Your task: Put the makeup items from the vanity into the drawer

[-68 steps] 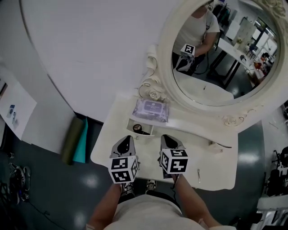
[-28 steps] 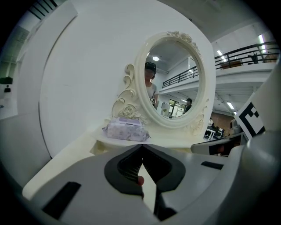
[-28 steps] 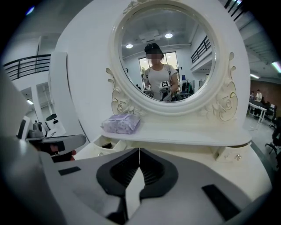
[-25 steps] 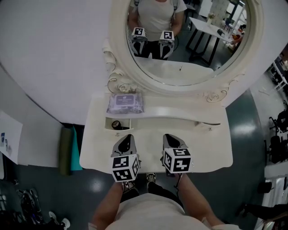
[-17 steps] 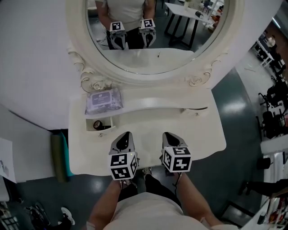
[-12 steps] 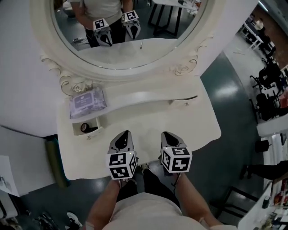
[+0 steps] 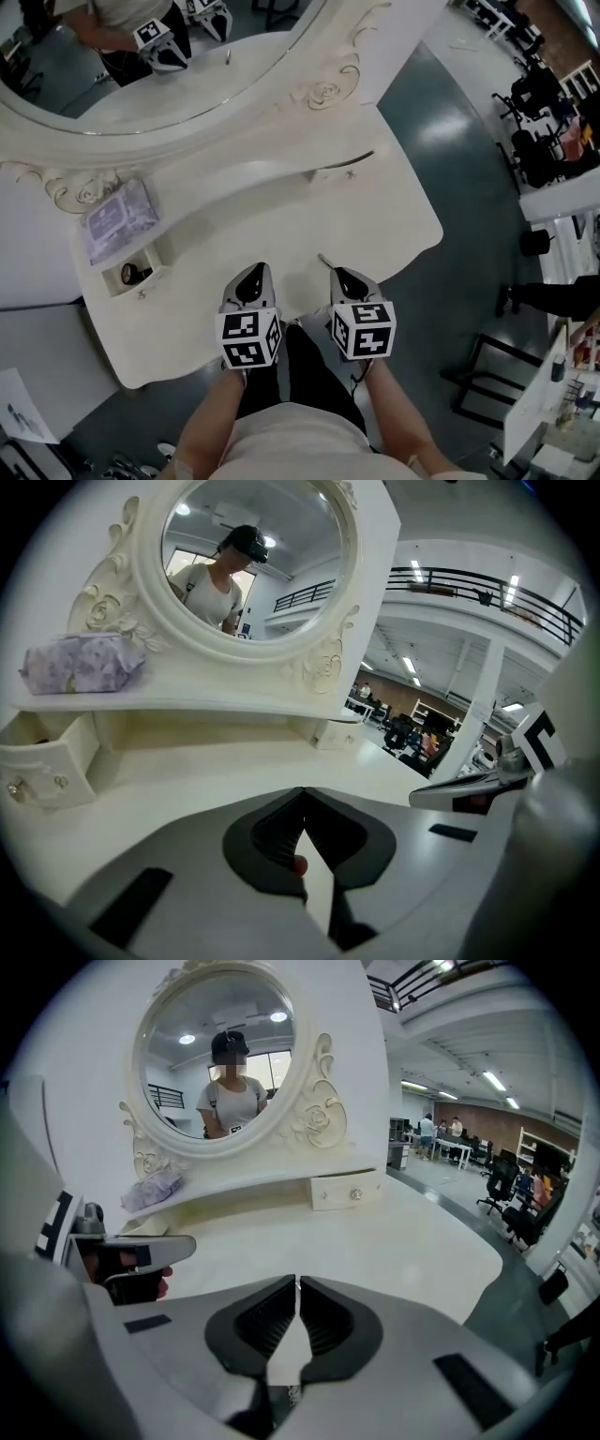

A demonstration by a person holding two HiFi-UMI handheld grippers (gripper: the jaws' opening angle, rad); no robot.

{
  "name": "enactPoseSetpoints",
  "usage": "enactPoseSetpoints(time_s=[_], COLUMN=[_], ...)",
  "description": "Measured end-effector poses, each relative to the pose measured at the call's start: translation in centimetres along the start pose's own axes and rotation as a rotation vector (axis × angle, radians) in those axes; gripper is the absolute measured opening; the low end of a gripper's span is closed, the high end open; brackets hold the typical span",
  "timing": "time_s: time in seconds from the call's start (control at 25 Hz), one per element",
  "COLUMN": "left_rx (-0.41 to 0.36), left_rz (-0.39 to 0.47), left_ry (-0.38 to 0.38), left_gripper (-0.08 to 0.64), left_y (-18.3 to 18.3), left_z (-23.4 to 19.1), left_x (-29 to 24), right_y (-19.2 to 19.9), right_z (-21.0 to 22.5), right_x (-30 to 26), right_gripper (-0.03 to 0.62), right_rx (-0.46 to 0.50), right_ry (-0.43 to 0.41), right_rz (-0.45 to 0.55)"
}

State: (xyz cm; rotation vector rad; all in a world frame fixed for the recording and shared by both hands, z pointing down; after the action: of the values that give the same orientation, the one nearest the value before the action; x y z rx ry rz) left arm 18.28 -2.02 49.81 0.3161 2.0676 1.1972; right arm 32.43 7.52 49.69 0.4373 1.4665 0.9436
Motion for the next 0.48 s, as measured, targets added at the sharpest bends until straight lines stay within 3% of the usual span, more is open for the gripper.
enactPoseSetpoints(time_s=[0.2, 0.28, 0.32, 0.48], left_rx=[-0.001, -0.003, -0.003, 0.0], left_rz=[-0.029, -0.04, -0.044, -0.053], left_ry=[0.022, 0.022, 0.02, 0.003], left_gripper=[0.011, 0.009, 0.009, 0.011], left_y=[1.2, 1.5, 1.7, 2.1], left_z=[1.3, 1.5, 1.6, 1.3], left_x=[-1.1, -1.3, -1.4, -1.8], right_y=[1.5, 2.1, 2.3, 2.7], right_z=[1.4, 1.7, 1.8, 1.9], right_x=[-0.3, -0.5, -0.7, -1.6], right_gripper=[0.031, 0.074, 0.1, 0.101], right_rx=[-0.025, -0.027, -0.022, 0.024], right_ry=[-0.016, -0.023, -0.026, -0.039], right_rz=[-0.041, -0.061, -0.07, -0.09])
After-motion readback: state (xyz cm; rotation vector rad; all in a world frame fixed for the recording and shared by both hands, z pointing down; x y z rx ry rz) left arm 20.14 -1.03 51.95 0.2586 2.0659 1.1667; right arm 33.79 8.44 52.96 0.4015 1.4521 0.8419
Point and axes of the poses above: the fingertips, and each gripper's own axes: x backward along the fingers, z to its right, y out of its underside, the point moved 4 cm from there along x, backward along the fingers, and after that the axes turned 8 degrees about z, right-handed, at the moved point
